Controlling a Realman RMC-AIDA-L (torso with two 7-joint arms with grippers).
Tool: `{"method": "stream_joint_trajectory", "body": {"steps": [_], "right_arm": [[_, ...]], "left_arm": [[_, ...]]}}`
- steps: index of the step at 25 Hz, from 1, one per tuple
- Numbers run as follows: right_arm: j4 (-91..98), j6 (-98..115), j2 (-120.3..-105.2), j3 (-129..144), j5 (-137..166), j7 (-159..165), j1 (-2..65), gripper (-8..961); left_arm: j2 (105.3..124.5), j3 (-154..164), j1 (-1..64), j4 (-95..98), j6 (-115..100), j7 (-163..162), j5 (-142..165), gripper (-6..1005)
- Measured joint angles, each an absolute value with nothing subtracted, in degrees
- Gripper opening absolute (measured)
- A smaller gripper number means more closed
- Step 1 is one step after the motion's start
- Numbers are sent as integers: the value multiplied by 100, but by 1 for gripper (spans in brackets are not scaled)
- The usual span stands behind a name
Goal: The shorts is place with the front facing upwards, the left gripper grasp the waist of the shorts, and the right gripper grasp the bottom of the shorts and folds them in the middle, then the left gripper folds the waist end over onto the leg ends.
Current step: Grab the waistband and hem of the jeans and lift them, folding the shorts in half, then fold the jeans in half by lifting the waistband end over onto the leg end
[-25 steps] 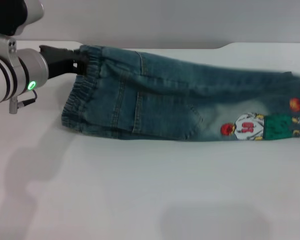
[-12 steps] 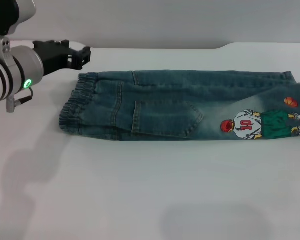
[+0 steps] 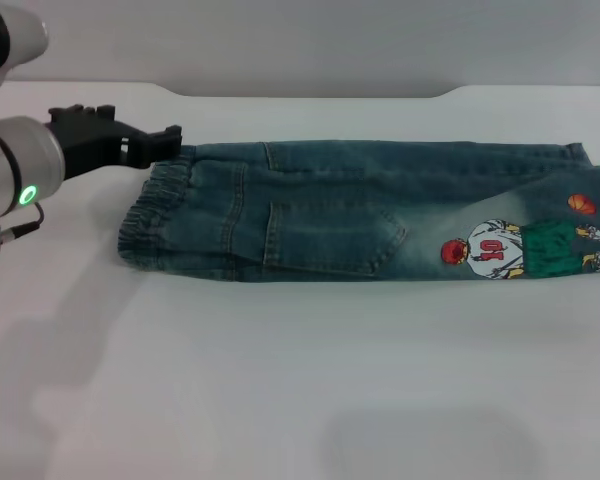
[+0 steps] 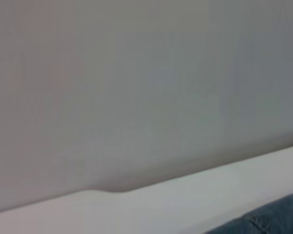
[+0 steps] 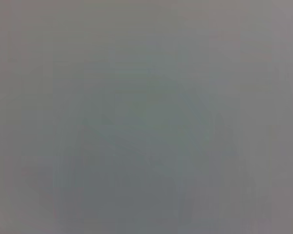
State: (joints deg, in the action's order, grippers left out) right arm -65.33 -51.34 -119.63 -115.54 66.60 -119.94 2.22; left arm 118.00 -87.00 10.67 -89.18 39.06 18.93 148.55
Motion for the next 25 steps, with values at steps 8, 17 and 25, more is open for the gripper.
{"method": "stream_joint_trajectory", "body": {"steps": [8, 17, 25], "right_arm": [[-4900, -4783, -11946, -10809, 4197, -15084, 514, 389], [-5054, -4237, -11946, -10582, 4149, -14654, 411, 28], [-5181, -4396, -11876, -10494, 4810, -14431, 410, -1]], "left_arm": [[11807, -8687, 995, -8920, 4103, 1884, 14856, 842], [11811, -8625, 1053, -8864, 4157, 1879, 14839, 833], [11813, -8567, 1072, -8803, 4157, 1829, 14832, 825]]}}
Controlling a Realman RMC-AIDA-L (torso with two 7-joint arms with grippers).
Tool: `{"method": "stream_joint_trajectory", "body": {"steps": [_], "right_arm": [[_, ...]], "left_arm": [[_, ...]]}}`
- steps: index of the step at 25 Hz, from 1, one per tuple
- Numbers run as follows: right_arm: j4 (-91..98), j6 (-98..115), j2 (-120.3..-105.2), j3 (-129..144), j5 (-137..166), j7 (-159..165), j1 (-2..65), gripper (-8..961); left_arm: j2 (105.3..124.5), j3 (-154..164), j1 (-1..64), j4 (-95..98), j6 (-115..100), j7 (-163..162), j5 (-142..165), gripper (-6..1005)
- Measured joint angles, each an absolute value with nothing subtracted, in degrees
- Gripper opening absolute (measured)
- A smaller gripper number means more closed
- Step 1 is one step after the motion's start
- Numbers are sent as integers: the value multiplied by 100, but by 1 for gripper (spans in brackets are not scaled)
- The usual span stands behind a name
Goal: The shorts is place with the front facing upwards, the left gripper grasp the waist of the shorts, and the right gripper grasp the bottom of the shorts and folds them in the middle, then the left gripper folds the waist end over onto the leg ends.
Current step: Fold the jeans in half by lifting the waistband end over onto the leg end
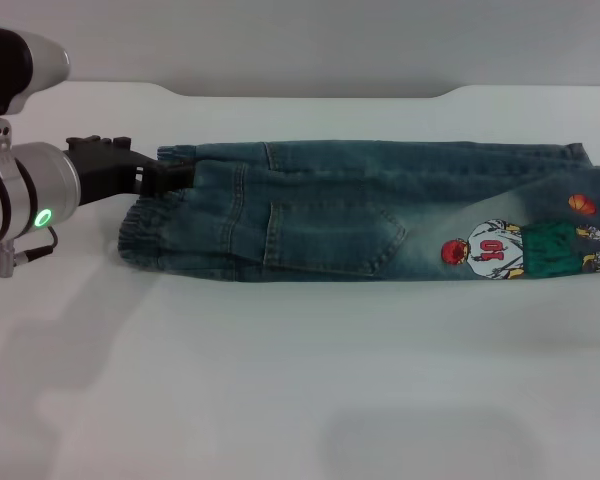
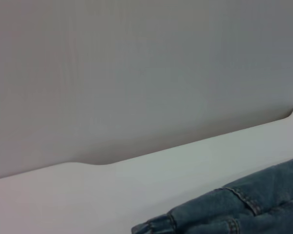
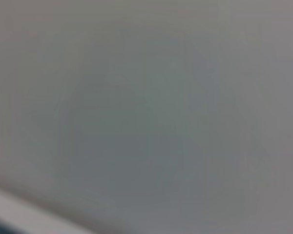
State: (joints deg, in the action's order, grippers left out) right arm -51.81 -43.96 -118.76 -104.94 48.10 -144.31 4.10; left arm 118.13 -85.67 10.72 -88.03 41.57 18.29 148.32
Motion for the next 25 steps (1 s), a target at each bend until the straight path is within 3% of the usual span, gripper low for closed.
{"method": "stream_joint_trajectory", "body": {"steps": [8, 16, 25], "right_arm": [[-5652, -5074, -11847, -10581, 6977, -13950, 566, -2], [-5440, -5340, -11913, -10982, 6355, -14551, 780, -1], [-6158, -1637, -11946, -10091, 5440, -14753, 832, 0]], "left_arm": [[11812, -8469, 1076, -8793, 4156, 1818, 14827, 817], [11815, -8416, 1077, -8805, 4121, 1818, 14810, 809], [11820, -8359, 1061, -8831, 4092, 1819, 14787, 800]]}}
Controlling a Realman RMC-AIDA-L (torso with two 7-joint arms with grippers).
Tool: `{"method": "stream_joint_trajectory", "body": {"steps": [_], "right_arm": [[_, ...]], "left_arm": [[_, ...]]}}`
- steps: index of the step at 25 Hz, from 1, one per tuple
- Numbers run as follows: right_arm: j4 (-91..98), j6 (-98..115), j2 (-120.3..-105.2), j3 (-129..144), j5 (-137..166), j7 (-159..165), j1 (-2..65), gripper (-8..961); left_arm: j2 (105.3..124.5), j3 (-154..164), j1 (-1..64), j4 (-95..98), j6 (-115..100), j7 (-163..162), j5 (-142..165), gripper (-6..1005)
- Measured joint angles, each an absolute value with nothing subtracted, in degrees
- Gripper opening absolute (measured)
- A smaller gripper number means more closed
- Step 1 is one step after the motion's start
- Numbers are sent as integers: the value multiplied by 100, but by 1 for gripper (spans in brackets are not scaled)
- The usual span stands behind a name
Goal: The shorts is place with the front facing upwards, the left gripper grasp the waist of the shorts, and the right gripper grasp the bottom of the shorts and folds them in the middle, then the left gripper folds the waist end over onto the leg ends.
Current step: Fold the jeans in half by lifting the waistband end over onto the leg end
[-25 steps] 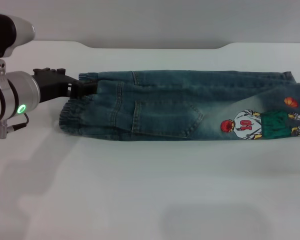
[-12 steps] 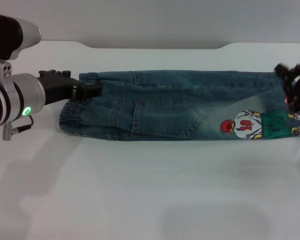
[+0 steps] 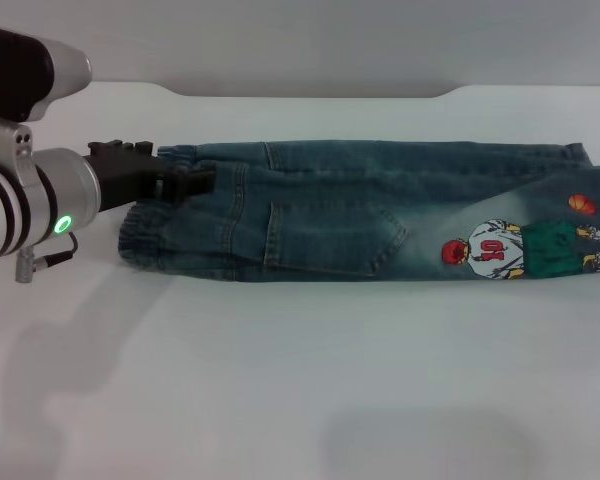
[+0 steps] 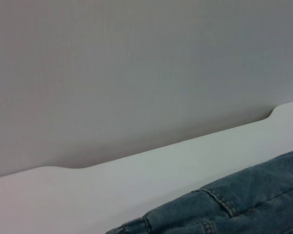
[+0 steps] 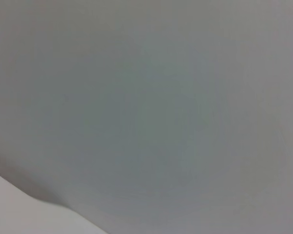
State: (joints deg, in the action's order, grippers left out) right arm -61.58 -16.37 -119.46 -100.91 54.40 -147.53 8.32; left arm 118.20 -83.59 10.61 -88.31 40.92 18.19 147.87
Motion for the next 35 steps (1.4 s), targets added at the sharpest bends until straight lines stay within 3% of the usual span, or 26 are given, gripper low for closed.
{"method": "stream_joint_trajectory", "body": {"steps": [16, 25, 27, 35], "right_arm": [[-6636, 2427, -11947, -9935, 5996, -13092, 1308, -1], [-5658, 4920, -11888, -8539, 11767, -6557, 1012, 0], [-4176, 6093, -11889, -8260, 13918, -3922, 1216, 0], [-1968, 7866, -11902, -7391, 15818, -52, 1769, -1]], "left_arm": [[11828, -8153, 1038, -8800, 4005, 1750, 14660, 784], [11822, -8099, 1024, -8820, 4005, 1741, 14660, 775], [11821, -8064, 1014, -8823, 3990, 1740, 14659, 773], [11813, -8077, 939, -9016, 3981, 1688, 14660, 765]]}}
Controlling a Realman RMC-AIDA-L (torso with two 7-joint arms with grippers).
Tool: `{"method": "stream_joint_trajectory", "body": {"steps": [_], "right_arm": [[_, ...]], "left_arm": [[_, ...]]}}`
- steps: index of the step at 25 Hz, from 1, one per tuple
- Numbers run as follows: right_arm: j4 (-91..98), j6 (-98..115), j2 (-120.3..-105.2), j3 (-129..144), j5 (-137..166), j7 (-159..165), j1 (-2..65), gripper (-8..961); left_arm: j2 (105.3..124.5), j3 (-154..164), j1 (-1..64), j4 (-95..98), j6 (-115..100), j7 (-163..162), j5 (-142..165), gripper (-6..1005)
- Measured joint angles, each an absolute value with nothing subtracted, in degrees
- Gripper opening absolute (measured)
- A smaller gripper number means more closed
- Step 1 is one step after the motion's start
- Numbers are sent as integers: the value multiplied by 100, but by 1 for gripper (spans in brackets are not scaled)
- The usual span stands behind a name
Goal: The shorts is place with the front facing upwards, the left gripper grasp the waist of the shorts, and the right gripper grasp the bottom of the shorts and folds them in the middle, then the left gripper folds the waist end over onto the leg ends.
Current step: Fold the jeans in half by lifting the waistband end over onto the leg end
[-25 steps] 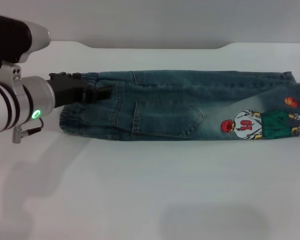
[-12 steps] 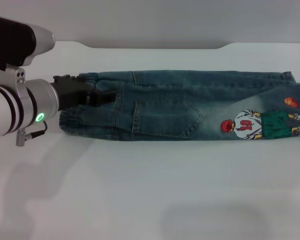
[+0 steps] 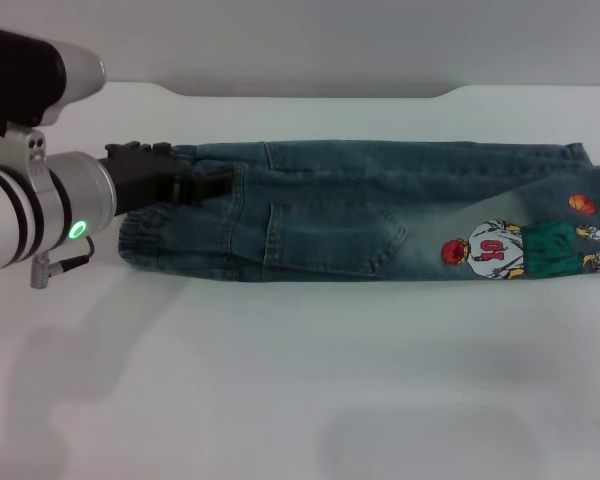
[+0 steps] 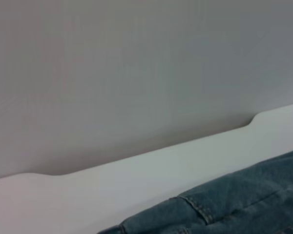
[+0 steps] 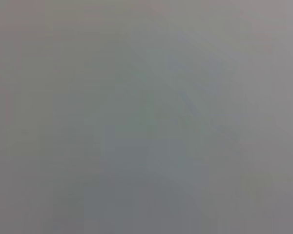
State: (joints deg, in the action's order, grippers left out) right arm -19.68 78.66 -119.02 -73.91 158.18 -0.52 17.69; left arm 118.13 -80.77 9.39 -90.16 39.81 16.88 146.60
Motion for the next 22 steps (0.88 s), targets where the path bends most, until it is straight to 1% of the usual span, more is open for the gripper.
{"method": "stream_joint_trajectory", "body": {"steps": [6, 15, 22], "right_arm": [[-2200, 7881, -11937, -6597, 15805, -118, 1649, -1], [-2208, 7741, -11950, -6496, 15745, -414, 1643, -1], [-2232, 7721, -11953, -6475, 15726, -670, 1633, -1]], "left_arm": [[11806, -8287, 999, -9082, 4387, 1480, 14722, 758], [11796, -8696, 1130, -8734, 4974, 1293, 14882, 749], [11802, -8772, 1291, -8340, 4986, 1263, 14966, 742]]}}
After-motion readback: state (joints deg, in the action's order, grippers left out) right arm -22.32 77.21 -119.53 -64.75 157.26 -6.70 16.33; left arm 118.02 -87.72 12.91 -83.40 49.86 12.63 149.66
